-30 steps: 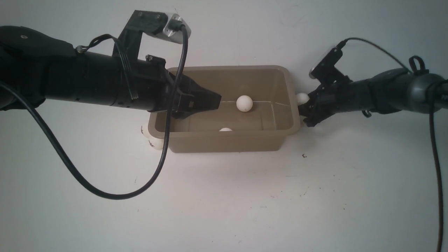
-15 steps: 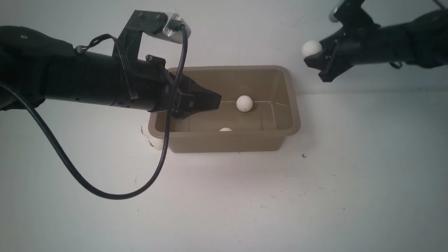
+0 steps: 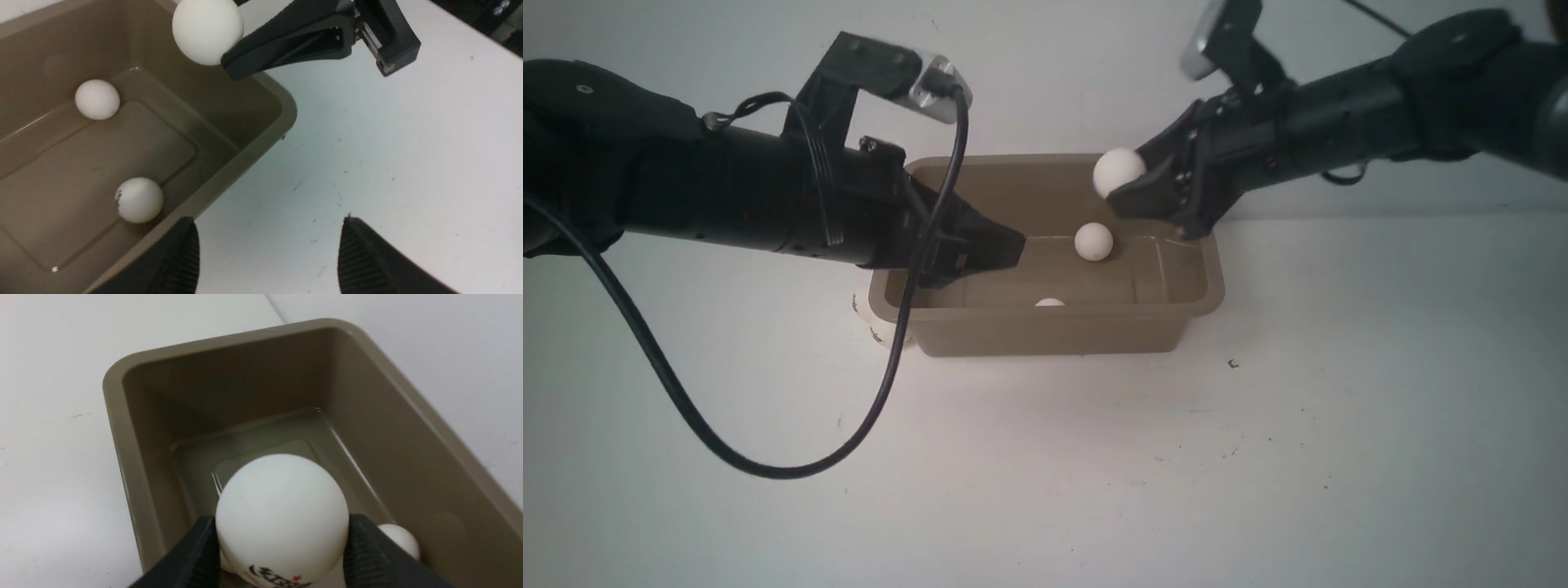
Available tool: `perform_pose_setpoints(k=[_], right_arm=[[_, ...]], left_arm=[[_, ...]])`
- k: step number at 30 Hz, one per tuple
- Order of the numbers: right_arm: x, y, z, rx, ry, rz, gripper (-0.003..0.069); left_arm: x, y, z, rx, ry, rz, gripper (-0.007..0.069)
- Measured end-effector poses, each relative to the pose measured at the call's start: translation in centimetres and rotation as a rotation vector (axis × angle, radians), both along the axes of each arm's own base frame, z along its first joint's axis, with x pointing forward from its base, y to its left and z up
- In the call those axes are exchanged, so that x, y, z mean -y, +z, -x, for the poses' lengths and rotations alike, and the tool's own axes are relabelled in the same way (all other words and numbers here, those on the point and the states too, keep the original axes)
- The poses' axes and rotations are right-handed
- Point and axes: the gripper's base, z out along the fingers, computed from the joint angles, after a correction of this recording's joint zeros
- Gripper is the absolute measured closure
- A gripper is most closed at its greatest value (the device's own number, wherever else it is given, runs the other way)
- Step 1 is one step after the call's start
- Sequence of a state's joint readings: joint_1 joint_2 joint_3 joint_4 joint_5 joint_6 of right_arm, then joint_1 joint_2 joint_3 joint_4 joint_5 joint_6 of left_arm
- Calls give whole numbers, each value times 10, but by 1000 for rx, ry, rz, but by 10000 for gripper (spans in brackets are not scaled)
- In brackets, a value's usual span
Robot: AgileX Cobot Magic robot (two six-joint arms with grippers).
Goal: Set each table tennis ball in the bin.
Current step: Use the right arm to put the table tennis ball into the box
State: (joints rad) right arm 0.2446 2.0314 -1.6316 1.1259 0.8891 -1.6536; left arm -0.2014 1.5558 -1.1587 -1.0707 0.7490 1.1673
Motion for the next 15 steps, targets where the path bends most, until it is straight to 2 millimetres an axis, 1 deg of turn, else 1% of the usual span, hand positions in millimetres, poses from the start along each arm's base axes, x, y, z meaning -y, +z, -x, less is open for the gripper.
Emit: perform_pose_setpoints(k=[4,5,8,11,13,15], right_arm=[[-9,-20,-5,-24,-11,17,303],[-9,-28,-7,-33,-23,24,303],[-8,-42,-14,-44,-61,38,303],[-7,-46,-18,-33,-96,48,303],[-6,-46,-19,-31,-109,45,295],[-7,-45,-19,-32,-113,40,251]], left_arm=[[-3,-4,1,10,-20,-77,208],[-4,-6,1,9,-22,-95,208],[-5,-7,1,3,-21,-115,208],[-6,-4,3,11,-20,-119,207],[-9,3,7,37,-18,-132,207],[-16,13,12,62,0,-140,207]])
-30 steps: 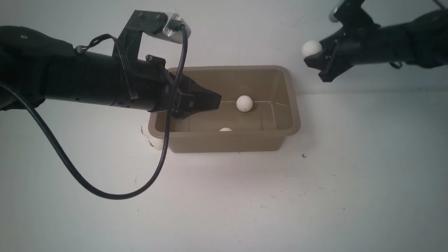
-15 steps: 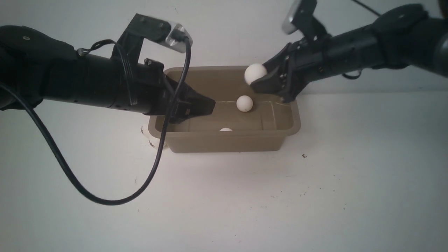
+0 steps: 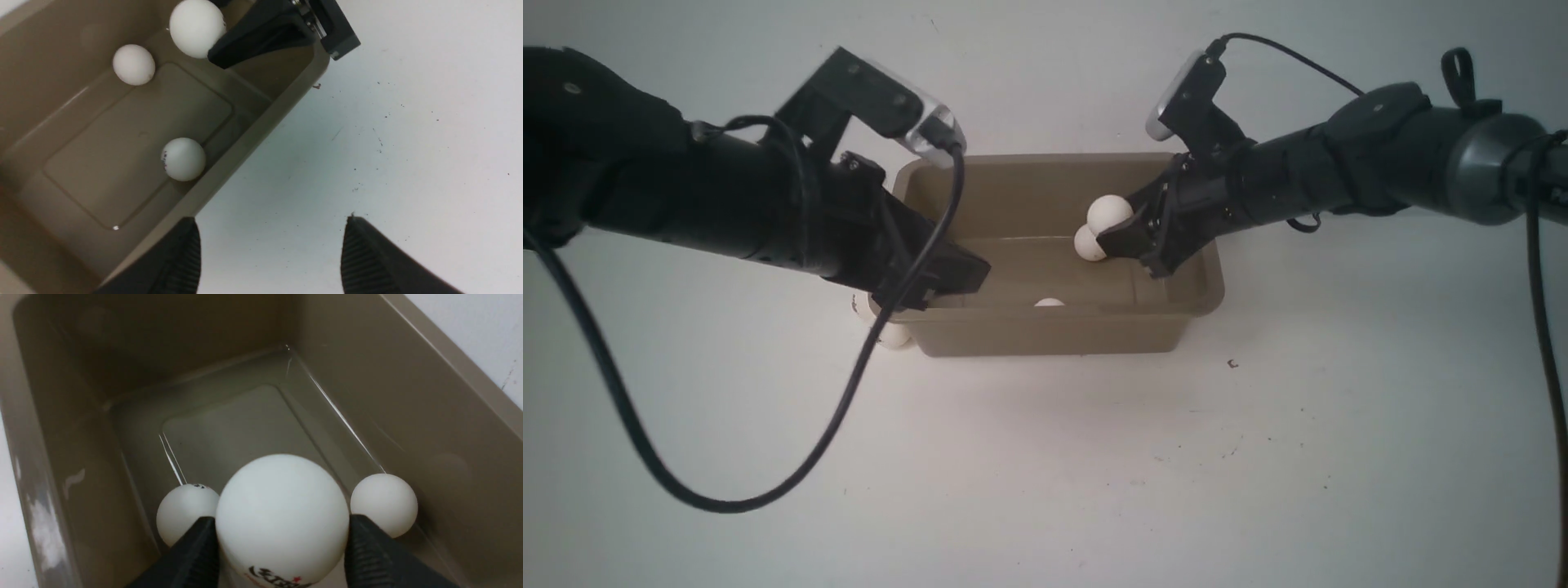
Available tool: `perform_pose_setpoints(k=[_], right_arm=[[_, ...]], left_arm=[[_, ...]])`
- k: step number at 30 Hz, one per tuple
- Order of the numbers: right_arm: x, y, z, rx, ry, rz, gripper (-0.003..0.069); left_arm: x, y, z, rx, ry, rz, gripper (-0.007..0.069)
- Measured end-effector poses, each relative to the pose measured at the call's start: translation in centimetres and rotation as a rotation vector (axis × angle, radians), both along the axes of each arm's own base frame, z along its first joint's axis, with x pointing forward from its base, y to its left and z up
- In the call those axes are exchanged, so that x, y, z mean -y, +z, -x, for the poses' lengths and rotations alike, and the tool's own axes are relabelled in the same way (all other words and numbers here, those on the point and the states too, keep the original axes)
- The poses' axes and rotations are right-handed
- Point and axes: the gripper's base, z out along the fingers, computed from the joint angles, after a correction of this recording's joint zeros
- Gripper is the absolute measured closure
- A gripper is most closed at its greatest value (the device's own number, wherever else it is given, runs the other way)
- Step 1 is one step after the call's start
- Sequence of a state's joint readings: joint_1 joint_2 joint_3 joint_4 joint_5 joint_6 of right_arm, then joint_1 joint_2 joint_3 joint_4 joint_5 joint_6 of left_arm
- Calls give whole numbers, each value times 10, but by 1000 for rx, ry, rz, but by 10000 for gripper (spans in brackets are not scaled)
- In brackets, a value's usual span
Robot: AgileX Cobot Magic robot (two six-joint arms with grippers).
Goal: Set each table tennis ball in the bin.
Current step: Use the right arm to put the table tennis ball into the box, then use the left arm to clamp the table tennis ball closest to it
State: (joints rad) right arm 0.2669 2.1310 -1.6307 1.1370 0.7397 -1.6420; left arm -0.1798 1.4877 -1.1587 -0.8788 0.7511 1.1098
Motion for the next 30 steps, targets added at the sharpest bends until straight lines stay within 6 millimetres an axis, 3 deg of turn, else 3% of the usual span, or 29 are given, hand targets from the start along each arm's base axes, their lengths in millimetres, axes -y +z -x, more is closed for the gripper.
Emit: perform_pose_setpoints(k=[5,12,16,18,19,20,23,26,30], right_arm=[[-1,8,0,5,-17,-37,153],[2,54,8,111,-59,-78,139],[5,93,21,190,-56,-102,138],[9,125,35,258,-54,-123,138],[9,128,36,265,-54,-125,138],[13,151,48,317,-53,-138,138],[20,189,72,391,-54,-156,138],[25,217,94,398,-66,-208,138],[29,239,118,382,-52,-253,138]], left_arm=[[-33,23,9,54,113,-14,207],[-60,35,15,74,211,-16,207],[-65,28,12,52,223,-70,207],[-68,22,8,44,231,-115,207],[-68,21,8,42,233,-119,207],[-71,16,4,42,236,-160,207],[-76,5,-5,37,252,-221,207],[-78,-9,-16,14,275,-233,207],[-80,-26,-31,-2,300,-244,207]])
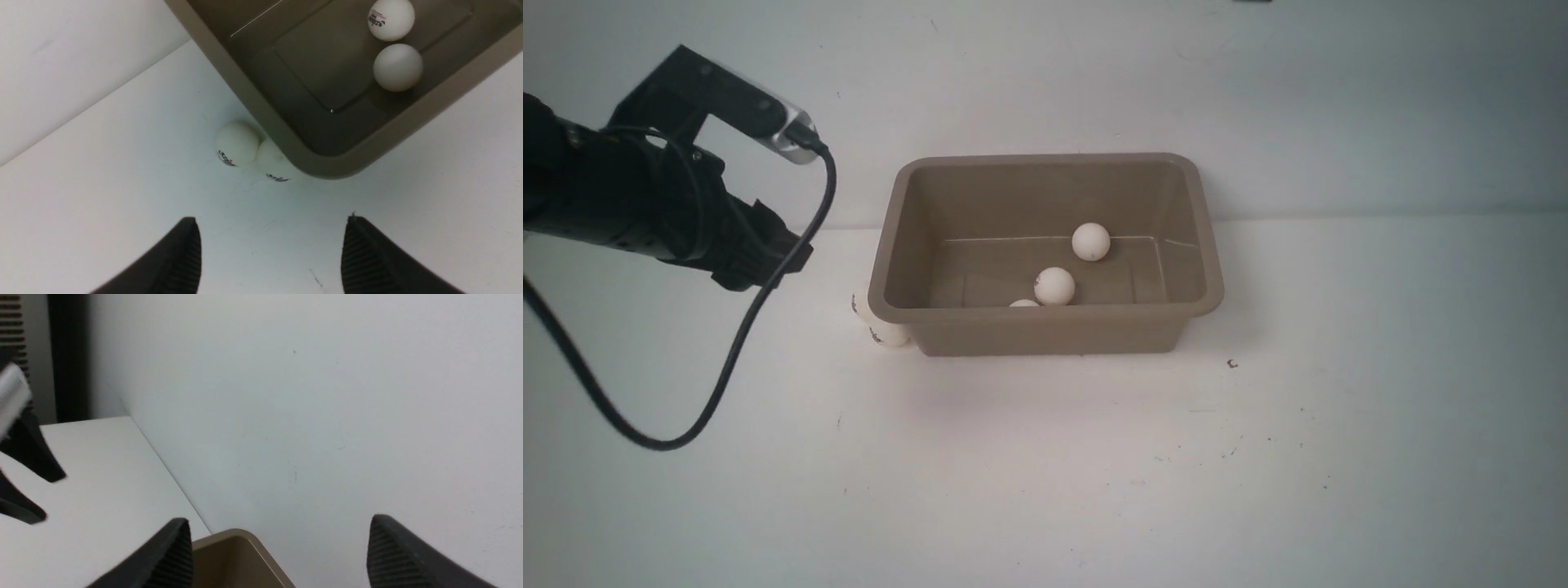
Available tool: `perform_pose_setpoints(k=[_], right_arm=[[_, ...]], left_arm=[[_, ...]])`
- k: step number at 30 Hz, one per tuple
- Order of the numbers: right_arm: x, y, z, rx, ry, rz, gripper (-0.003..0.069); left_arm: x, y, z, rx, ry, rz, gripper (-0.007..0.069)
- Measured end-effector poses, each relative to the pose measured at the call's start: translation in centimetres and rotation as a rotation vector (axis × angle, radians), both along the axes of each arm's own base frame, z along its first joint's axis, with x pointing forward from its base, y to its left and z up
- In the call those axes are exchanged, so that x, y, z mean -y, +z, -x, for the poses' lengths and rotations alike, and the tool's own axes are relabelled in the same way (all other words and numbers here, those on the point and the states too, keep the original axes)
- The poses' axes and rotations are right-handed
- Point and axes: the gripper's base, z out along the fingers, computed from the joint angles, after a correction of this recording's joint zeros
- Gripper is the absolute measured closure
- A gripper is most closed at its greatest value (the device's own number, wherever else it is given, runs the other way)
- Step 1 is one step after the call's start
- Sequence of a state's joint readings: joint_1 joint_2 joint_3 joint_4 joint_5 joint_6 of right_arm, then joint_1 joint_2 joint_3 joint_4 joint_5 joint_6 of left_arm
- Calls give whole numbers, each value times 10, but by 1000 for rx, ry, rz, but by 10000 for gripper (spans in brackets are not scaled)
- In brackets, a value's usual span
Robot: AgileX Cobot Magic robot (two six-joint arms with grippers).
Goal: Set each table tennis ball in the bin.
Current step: Use the left arm to clamp the table tennis ball closest to it
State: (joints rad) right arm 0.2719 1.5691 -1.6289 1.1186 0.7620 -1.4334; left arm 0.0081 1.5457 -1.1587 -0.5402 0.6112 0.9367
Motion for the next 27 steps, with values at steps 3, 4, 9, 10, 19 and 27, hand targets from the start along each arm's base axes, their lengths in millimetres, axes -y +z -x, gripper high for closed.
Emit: perform_pose_setpoints(k=[3,4,9,10,19,27], right_arm=[[3,11,16,17,23,28,138],[3,13,19,18,26,33,138],[8,18,34,-29,36,68,138],[7,18,34,-32,37,66,138],[10,9,38,-103,48,151,138],[10,9,39,-110,49,155,138]], left_arm=[[-3,-16,-11,-18,21,-12,207],[-5,-21,-14,-27,30,-14,207],[-22,-54,-30,-70,54,-48,207],[-22,-54,-30,-68,50,-51,207],[-32,-91,-46,-72,-38,44,207],[-38,-91,-46,-46,-79,100,207]])
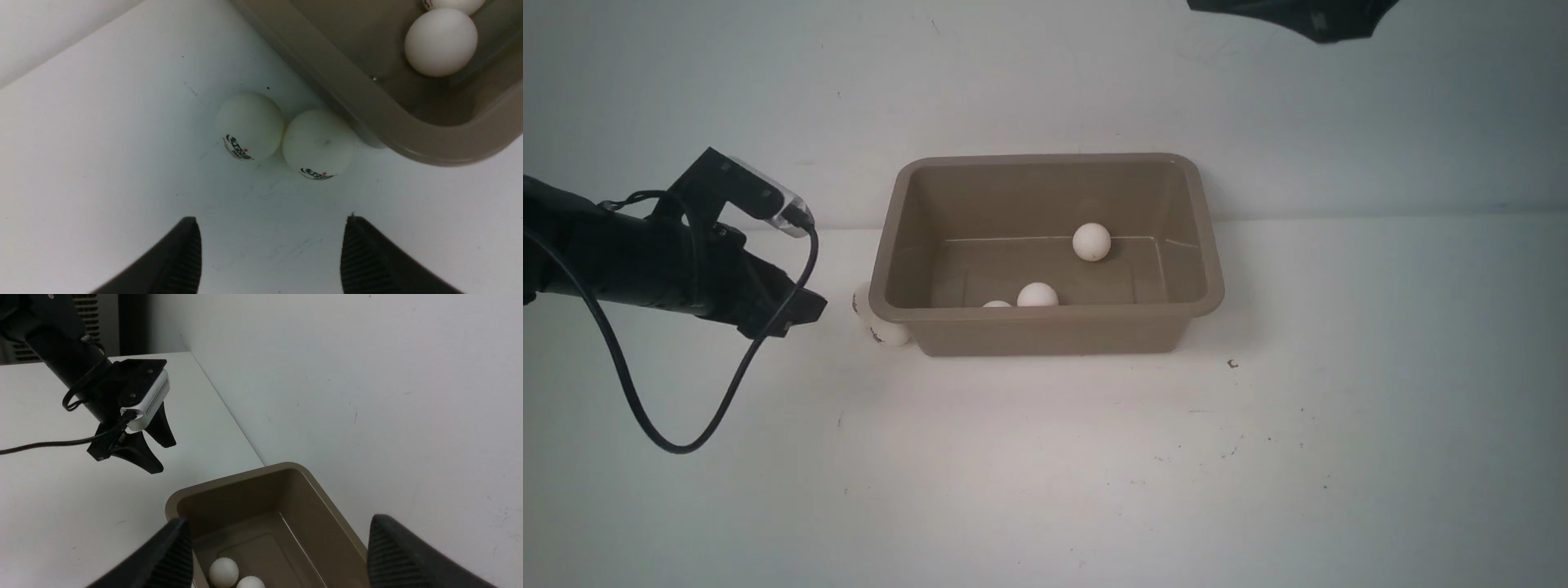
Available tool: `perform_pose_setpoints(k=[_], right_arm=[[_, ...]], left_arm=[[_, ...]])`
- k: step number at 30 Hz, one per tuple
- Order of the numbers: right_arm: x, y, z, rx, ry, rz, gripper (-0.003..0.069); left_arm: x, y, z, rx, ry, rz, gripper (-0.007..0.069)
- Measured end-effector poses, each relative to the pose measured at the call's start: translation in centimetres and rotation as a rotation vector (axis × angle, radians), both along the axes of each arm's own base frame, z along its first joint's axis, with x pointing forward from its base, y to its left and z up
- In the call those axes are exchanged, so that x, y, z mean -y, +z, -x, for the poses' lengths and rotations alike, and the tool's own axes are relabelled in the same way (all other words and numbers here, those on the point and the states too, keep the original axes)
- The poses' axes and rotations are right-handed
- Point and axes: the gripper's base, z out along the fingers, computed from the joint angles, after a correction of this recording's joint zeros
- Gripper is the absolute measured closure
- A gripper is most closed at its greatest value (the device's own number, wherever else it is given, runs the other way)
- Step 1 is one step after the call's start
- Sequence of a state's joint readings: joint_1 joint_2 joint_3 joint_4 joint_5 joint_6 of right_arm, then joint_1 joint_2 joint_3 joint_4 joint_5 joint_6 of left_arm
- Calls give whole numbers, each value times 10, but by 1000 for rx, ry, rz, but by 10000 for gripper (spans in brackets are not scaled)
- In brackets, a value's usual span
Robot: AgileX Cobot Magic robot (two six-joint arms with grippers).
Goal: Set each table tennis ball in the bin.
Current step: Use the left arm to clamp the table tennis ball closest to it
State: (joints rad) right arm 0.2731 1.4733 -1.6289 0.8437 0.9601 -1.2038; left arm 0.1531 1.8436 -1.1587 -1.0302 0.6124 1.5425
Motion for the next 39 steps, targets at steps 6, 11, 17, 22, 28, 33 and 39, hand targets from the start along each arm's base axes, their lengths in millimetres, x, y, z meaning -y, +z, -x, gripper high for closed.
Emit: perform_pose_setpoints(k=[6,11,17,22,28,33,39], right_arm=[[-2,1,2,-33,20,-38,138],[-3,2,3,-37,31,-60,138],[-2,-1,4,-65,21,-32,138],[-3,-1,5,-86,26,-49,138],[-2,-3,7,-104,31,-18,138],[9,2,19,-112,-33,58,138],[24,29,56,-45,-97,61,138]], left_arm=[[-3,0,1,-4,9,14,207],[-4,2,-1,22,14,11,207],[-12,4,-8,111,41,-76,207],[-11,6,-9,139,49,-65,207],[-8,10,-12,151,104,41,207],[-5,12,-12,148,99,83,207],[-5,12,-12,149,97,82,207]])
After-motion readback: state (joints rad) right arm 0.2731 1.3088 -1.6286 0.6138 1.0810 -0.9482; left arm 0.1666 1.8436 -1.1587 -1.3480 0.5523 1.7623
